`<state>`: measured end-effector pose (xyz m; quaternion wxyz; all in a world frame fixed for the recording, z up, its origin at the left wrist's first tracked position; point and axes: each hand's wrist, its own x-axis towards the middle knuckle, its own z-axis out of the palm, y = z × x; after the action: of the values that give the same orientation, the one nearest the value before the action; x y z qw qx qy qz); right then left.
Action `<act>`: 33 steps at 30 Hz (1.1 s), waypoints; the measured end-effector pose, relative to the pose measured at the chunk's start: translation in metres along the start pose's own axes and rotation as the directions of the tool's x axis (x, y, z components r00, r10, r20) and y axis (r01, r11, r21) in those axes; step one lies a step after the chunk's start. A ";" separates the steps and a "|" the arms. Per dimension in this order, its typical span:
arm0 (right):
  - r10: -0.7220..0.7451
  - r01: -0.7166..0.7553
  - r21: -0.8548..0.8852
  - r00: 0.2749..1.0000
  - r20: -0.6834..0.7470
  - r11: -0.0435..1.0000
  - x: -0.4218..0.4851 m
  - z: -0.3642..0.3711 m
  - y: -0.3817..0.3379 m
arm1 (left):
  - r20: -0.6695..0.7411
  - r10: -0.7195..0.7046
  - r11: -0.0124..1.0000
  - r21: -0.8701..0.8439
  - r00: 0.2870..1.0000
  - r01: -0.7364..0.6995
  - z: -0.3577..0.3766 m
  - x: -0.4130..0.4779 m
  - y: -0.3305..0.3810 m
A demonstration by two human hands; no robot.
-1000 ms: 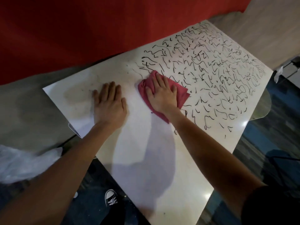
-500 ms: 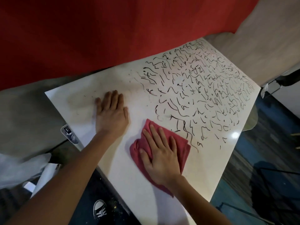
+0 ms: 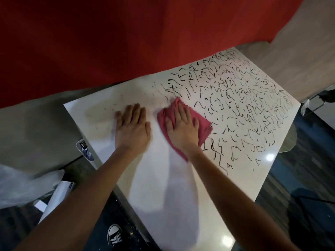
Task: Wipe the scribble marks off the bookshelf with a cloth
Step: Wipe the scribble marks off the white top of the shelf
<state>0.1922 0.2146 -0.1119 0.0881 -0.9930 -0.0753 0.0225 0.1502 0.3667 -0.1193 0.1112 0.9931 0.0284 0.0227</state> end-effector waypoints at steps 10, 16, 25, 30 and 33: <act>-0.042 0.042 0.006 0.999 0.012 0.999 -0.003 -0.008 -0.006 | 0.013 -0.013 0.999 0.051 1.000 0.012 -0.001 0.005 0.003; 0.066 -0.068 0.045 0.996 0.058 0.997 0.068 -0.008 -0.018 | 0.045 -0.029 0.999 0.047 0.999 0.027 -0.003 0.004 0.001; -0.042 0.043 0.047 0.999 -0.024 0.998 -0.109 -0.007 0.027 | 0.081 -0.040 0.998 0.058 0.996 0.036 -0.005 0.002 0.004; 0.040 -0.041 0.020 0.999 0.013 0.999 -0.080 -0.013 0.040 | 0.084 -0.055 0.994 0.102 0.995 0.046 -0.004 0.004 0.005; 0.128 -0.129 0.042 0.992 0.021 0.991 -0.006 -0.019 0.047 | 0.082 -0.052 0.995 0.091 0.995 0.044 -0.005 0.004 0.005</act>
<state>0.1943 0.1648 -0.1009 0.1072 -0.9934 -0.0115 0.0389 0.1540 0.3631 -0.1135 0.0683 0.9962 0.0485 -0.0231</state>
